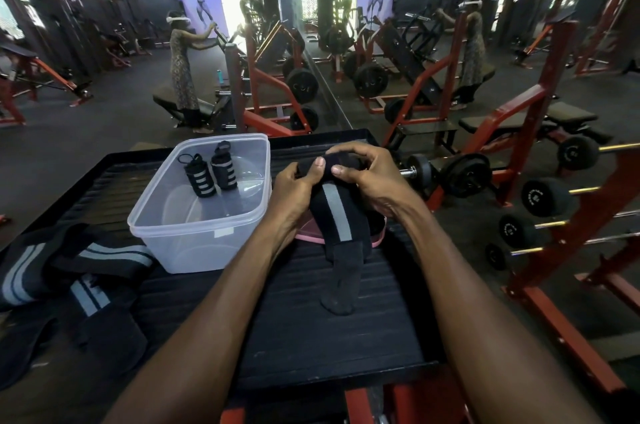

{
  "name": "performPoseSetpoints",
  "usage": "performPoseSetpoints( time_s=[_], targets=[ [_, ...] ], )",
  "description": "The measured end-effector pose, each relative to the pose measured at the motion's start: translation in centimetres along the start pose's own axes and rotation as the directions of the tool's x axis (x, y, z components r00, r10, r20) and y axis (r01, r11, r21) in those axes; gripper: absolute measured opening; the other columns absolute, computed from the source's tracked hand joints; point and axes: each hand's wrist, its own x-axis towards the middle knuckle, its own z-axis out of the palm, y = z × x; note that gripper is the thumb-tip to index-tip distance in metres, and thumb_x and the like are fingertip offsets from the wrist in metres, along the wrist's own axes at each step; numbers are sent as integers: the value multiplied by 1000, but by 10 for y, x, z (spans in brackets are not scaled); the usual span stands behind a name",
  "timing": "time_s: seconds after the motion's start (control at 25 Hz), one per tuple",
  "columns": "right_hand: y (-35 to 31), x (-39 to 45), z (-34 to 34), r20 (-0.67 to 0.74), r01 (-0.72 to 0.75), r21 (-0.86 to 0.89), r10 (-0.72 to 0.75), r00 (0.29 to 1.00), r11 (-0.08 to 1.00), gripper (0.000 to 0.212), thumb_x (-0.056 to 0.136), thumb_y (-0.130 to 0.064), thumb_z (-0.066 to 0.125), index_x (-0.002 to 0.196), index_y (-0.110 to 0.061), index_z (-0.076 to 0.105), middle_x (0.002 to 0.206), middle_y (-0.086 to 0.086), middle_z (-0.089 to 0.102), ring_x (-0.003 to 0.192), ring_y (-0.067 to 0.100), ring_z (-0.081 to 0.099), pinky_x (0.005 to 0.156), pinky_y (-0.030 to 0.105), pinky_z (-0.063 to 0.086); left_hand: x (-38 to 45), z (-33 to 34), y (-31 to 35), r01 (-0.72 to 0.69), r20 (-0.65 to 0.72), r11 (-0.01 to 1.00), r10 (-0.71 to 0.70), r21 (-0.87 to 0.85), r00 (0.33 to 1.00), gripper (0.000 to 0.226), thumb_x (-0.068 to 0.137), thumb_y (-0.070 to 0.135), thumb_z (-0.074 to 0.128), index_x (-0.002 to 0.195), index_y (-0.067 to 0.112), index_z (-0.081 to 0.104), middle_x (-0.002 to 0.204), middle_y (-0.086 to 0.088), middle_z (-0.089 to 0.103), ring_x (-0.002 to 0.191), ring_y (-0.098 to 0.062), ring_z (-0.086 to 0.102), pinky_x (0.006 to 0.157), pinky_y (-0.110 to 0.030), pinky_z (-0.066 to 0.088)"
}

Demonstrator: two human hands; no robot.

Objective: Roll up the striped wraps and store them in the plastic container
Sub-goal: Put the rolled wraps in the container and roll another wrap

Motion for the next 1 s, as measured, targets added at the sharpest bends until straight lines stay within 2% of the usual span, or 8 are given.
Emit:
performPoseSetpoints(
  time_s=[0.2, 0.32, 0.44, 0.52, 0.6, 0.76, 0.88, 1.0],
  targets=[
    [2, 1, 1, 3, -132, 11, 132, 991, 991, 9, 87, -18, 75, 95, -16, 74, 96, 4, 76, 96, 23, 72, 91, 44, 58, -4, 0, 2, -137, -38, 971, 147, 197, 988, 20, 93, 4, 63, 109, 15, 67, 99, -2, 74, 96, -18, 71, 90, -36, 58],
    [1, 1, 1, -26, -41, -66, 39, 999, 997, 17, 84, -3, 75, 98, -13, 70, 91, -2, 72, 87, 10, 70, 83, 30, 57, -3, -1, 1, -152, -12, 977, 155, 150, 988, 26, 87, 4, 69, 111, 13, 66, 104, -5, 73, 99, -21, 70, 93, -38, 57],
    [-1, -1, 1, -16, 24, -63, -25, 1000, 998, 28, 81, 10, 72, 104, -5, 69, 93, -4, 70, 86, 2, 67, 80, 22, 55, -1, 0, 1, -35, 0, 999, 35, 5, 999, 36, 85, 27, 75, 112, 6, 66, 110, -16, 73, 102, -30, 71, 94, -47, 57],
    [0, 0, 1, -4, 51, -121, -52, 999, 991, 32, 80, 10, 72, 108, -3, 69, 99, -2, 70, 88, 0, 66, 79, 18, 53, 0, -1, -2, -46, -23, 996, 48, 79, 999, 23, 90, 30, 71, 105, 12, 67, 106, -13, 74, 99, -28, 72, 94, -49, 57],
    [2, 0, 3, 0, 20, -135, -20, 1000, 991, 31, 82, 3, 75, 111, -6, 70, 103, 0, 71, 89, 1, 67, 79, 17, 52, 2, -3, -4, -123, -58, 983, 132, 136, 990, 8, 92, 20, 69, 99, 20, 67, 101, -7, 74, 97, -23, 72, 95, -46, 56],
    [1, 2, 4, -45, -66, -124, 61, 997, 990, 12, 89, -15, 73, 101, -15, 70, 86, -8, 69, 72, -5, 63, 69, 17, 50, 1, -5, -1, -196, -48, 961, 209, 196, 977, 24, 90, 3, 66, 99, 26, 64, 100, -1, 71, 92, -14, 68, 85, -30, 55],
    [0, 2, 1, -47, 57, -130, -64, 997, 990, 22, 86, 0, 71, 106, -10, 69, 97, -5, 68, 91, 9, 65, 84, 27, 55, 1, -2, -1, -188, -27, 978, 191, 91, 981, 20, 89, 7, 70, 106, 18, 64, 104, -5, 72, 95, -17, 69, 81, -28, 55],
    [-4, 0, 0, -7, 99, -97, -100, 995, 990, 32, 82, 9, 70, 107, -10, 68, 99, -2, 68, 91, 9, 66, 80, 25, 54, 2, 1, -3, -129, -63, 992, 129, 13, 990, 18, 92, 21, 70, 106, 12, 65, 103, -9, 73, 97, -24, 71, 81, -34, 58]
  ],
)
